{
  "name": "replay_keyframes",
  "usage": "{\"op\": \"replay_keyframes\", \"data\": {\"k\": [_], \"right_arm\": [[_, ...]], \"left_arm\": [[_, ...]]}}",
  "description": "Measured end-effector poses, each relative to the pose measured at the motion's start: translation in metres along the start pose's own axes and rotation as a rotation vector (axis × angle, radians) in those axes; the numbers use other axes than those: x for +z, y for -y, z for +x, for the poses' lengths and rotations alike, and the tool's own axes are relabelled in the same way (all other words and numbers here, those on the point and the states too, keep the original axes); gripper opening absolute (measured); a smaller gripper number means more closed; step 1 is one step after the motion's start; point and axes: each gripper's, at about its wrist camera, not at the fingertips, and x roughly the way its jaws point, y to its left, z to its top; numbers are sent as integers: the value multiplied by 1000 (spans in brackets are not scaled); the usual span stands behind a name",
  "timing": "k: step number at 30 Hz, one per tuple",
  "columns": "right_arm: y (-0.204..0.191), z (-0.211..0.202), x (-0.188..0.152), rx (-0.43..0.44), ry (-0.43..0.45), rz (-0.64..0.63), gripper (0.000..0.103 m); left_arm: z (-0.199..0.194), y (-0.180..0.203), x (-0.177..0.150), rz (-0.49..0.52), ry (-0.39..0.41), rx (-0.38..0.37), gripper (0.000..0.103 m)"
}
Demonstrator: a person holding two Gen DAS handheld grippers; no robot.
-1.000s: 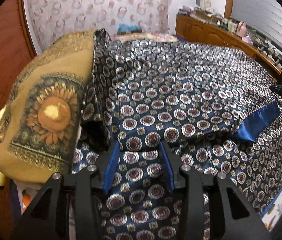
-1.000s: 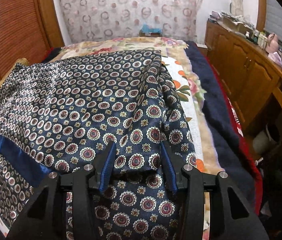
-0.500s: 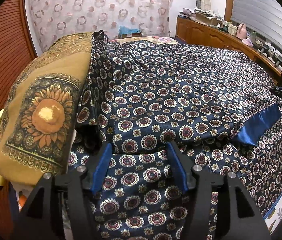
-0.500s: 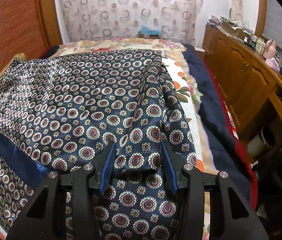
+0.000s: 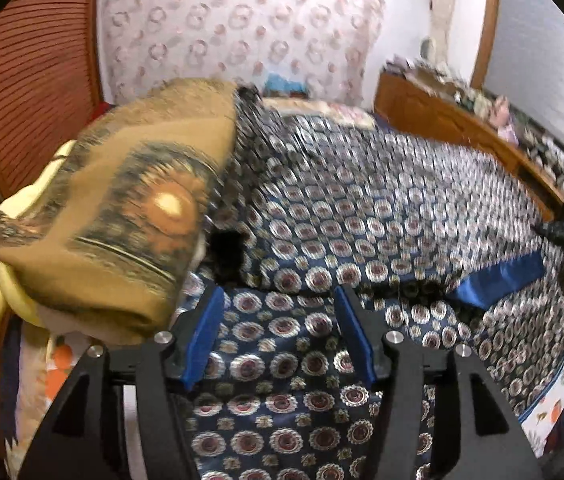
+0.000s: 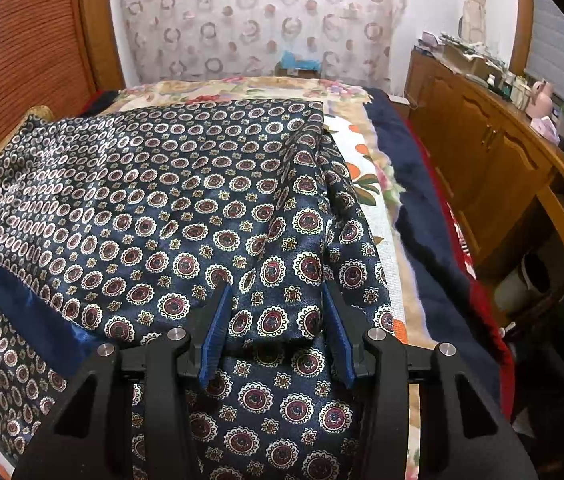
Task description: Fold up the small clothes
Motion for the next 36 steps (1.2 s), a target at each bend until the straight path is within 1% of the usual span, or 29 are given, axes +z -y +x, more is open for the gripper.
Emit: {"op": "replay_keyframes", "data": {"k": [2,4,6,8,13,15,16,17,19,22,23,24,26,27,31,36], "right_arm": [[0,0,0,0,0,0,46],[1,0,0,0,0,0,46],[0,0,0,0,0,0,46],[0,0,0,0,0,0,46],[0,0,0,0,0,0,46],[0,0,0,0,0,0,46],[0,0,0,0,0,0,46],[0,0,0,0,0,0,46],[1,0,0,0,0,0,46],[0,0,0,-1,1,0,45],[-1,0,0,-1,3,2,41],[-1,-1,1,1,5,6,27],[0,-2,3,10,3,0,11],[-1,-3,5,21,5,0,6],[-5,-25,10,61,70,1,3],[-8,-65,9,113,138,-2,2]], "left_arm": [[-3,-4,5,-6,18,9,50],[-1,-6,10,-2,24,27,38],[2,-6,15,5,34,46,33],[8,-5,21,31,32,83,30],[24,-1,27,92,15,157,30],[29,0,28,110,7,162,30],[32,1,29,124,0,154,21],[35,3,29,141,-5,159,17],[39,4,31,159,-15,176,2],[35,5,34,165,3,159,0],[31,6,34,165,12,152,0],[26,7,35,161,20,140,0],[18,9,37,153,33,111,0],[14,10,38,150,40,104,0],[-10,8,42,112,85,49,0],[-42,3,42,81,129,-6,0]]}}
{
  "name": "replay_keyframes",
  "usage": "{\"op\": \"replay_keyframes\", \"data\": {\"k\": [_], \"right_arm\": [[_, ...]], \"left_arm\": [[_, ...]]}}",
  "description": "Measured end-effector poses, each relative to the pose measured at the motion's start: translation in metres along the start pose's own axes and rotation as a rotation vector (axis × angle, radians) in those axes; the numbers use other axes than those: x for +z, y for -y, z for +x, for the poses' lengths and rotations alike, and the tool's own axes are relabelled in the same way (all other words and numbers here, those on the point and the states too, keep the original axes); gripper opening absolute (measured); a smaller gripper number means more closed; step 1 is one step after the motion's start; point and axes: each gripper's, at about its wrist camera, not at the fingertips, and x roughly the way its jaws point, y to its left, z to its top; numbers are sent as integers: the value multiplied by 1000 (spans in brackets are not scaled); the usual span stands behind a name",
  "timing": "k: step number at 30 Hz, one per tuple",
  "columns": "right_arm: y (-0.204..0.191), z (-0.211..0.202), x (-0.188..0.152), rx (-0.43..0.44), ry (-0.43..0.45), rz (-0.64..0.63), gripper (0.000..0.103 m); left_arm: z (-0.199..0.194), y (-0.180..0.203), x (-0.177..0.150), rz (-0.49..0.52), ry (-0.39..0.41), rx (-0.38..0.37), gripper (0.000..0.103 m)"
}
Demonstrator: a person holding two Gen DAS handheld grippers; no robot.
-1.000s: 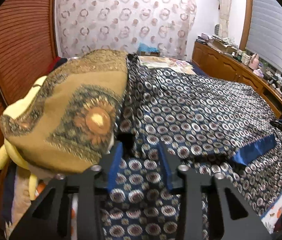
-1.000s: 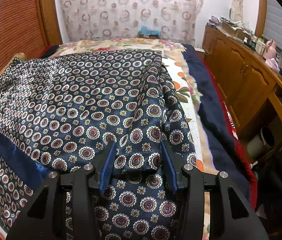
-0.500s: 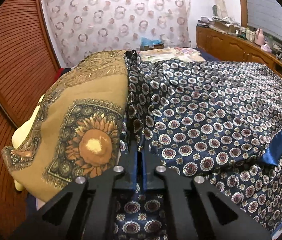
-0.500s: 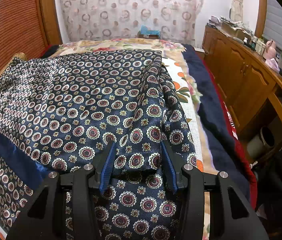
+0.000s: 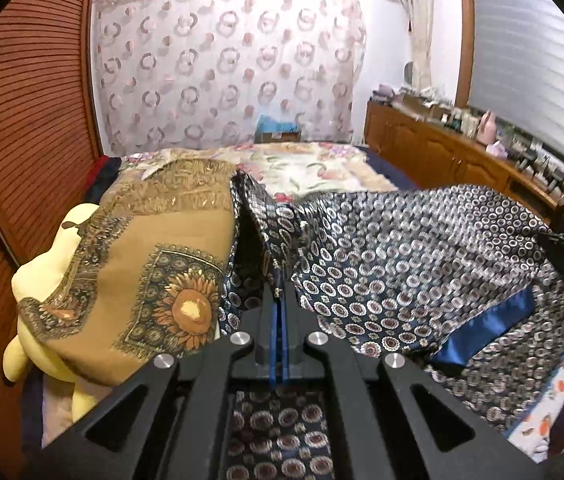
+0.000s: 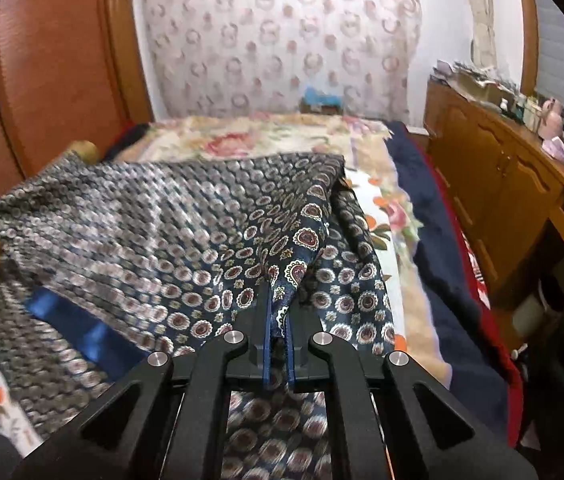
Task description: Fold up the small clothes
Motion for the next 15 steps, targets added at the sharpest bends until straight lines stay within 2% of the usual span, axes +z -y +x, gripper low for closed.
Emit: {"op": "replay_keyframes", "data": {"k": [8,15], "right_arm": [[5,-55,-21,48,17,21,2],[6,-79,-45,38,-1,27,2]], "left_arm": [[-29,-14,-26,-35,-10,-18,0],[-30,-13,-59,-44,-58,24,0]]}}
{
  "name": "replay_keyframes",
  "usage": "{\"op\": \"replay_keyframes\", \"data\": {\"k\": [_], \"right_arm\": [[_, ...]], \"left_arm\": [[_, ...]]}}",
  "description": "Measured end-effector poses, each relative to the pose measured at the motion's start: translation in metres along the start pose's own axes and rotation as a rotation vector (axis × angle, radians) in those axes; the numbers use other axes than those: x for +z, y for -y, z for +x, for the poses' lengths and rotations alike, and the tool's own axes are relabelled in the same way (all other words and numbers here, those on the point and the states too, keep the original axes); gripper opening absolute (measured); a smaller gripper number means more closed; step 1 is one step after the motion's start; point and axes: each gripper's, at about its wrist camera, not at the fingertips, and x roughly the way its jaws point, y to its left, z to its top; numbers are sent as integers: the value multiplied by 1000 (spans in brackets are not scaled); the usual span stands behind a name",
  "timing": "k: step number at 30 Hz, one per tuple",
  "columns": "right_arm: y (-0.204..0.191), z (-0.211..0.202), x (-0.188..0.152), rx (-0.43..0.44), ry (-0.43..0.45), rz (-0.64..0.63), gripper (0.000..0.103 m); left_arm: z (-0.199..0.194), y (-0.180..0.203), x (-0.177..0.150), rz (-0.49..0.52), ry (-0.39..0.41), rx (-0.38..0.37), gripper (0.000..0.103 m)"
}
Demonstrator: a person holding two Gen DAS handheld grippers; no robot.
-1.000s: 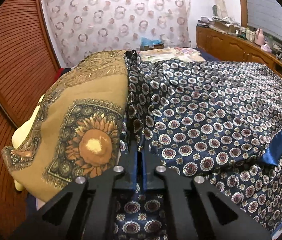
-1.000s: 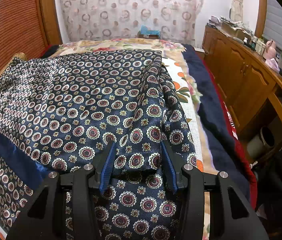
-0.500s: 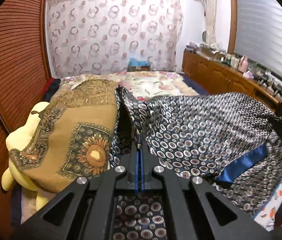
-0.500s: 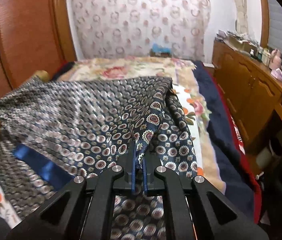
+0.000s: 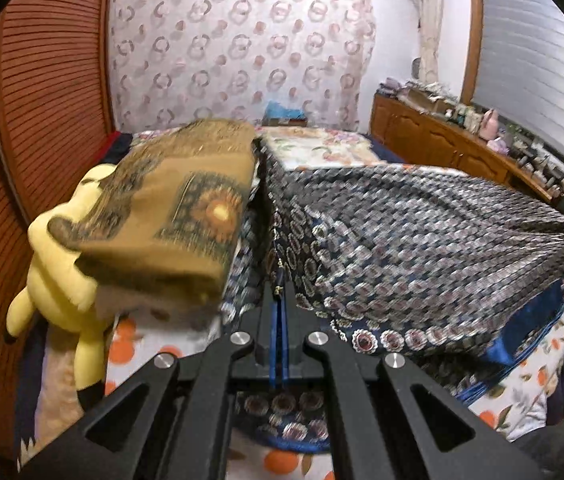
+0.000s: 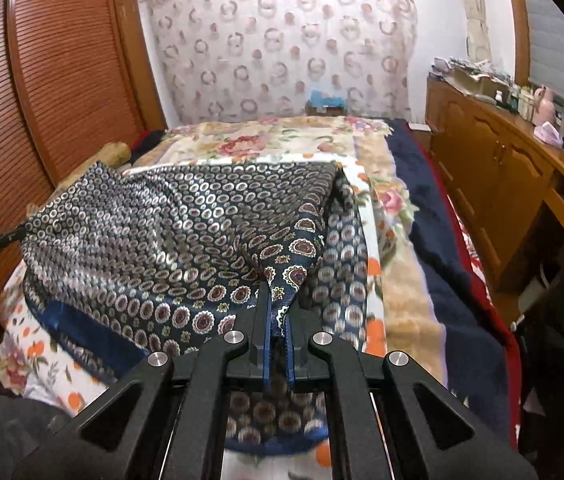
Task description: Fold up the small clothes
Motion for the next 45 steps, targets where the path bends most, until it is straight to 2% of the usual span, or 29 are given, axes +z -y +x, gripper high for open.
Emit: {"op": "replay_keyframes", "data": {"k": [6,11,17,19,24,30,36,45], "right_arm": [[0,14,-20,-31,-55,7,2],[-1,24,-19,-55,-65,-3,4],[-8,25,-24,-69,-62,-15,4],[-10,23,-26,-69,-57,-12,6],[-12,15,-19,-82,-29,-18,19],[-25,12,-9,-75,6,-48,42],[-55,27,-5,-32,4,-98,46],[-109,77,-14,53,-66,-151,47]], "left_arm": [[11,-3,-11,-21,-36,8,0],[16,-1,-13,-18,-65,9,0],[26,-4,-20,-15,-118,35,8],[29,-5,-23,-13,-128,61,21],[36,-13,-27,-25,-150,88,35],[42,-19,-30,-49,-163,85,36],[42,-19,-33,-43,-155,87,36],[41,-20,-33,-43,-139,87,37]]}}
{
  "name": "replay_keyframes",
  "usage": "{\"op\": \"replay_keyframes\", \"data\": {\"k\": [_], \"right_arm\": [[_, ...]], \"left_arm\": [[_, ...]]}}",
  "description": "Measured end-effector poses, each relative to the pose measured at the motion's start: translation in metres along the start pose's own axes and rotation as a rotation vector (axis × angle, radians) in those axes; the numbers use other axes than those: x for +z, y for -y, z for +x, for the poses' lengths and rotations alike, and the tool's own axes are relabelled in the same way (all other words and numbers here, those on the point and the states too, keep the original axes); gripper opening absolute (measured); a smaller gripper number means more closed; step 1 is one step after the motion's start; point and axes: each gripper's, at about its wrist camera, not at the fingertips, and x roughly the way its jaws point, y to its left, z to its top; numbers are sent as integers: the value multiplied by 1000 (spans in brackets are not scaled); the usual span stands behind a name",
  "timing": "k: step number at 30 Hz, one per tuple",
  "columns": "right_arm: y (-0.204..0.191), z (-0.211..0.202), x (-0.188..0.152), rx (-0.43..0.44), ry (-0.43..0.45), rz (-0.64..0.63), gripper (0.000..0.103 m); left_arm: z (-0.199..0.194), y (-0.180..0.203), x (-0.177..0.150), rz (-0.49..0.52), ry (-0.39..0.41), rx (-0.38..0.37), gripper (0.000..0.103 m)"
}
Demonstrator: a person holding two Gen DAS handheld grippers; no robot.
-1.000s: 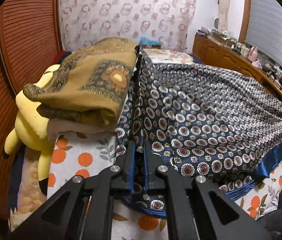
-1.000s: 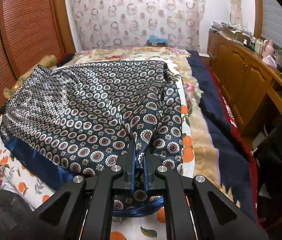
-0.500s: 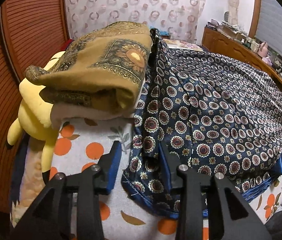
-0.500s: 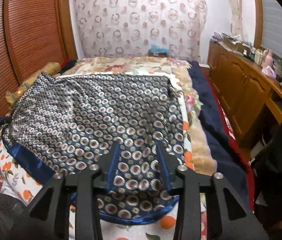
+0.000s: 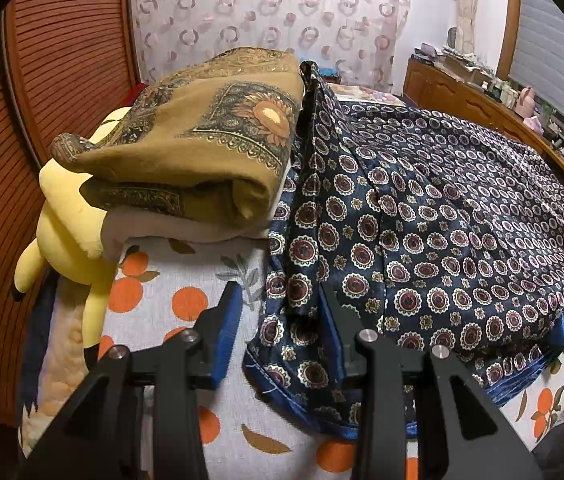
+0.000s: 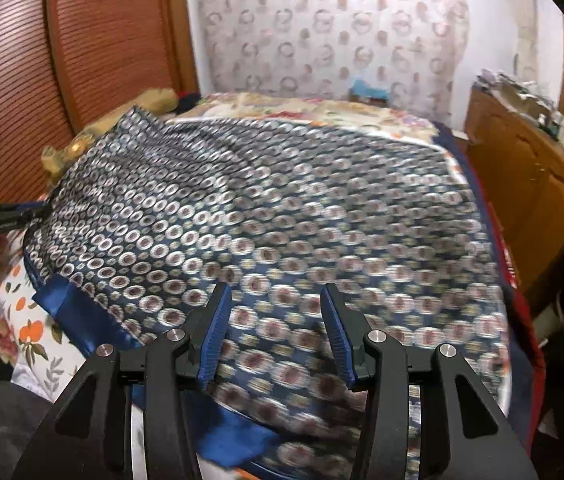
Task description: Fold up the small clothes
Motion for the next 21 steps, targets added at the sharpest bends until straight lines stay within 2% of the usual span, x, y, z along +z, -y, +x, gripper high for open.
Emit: {"op": "replay_keyframes", "data": {"k": [5,10,17,20,21], "right_arm": [[-22,20,2,20,-29,-29,48],[-26,37,-1,-19,-94,-48,60],[-31,40,-5,-31,-91,-82,72],[-30,42,-5,-24,-95,-82,76],[-31,42,-5,-23,-97,-83,77]], "left_arm": [[0,0,0,-1,0,-1,37],[0,0,0,0,0,0,38],[0,0,0,-5,-3,-5,38],[-1,-3,0,-30,1,-84,38],[-1,-2,0,-28,0,-105,31]]}}
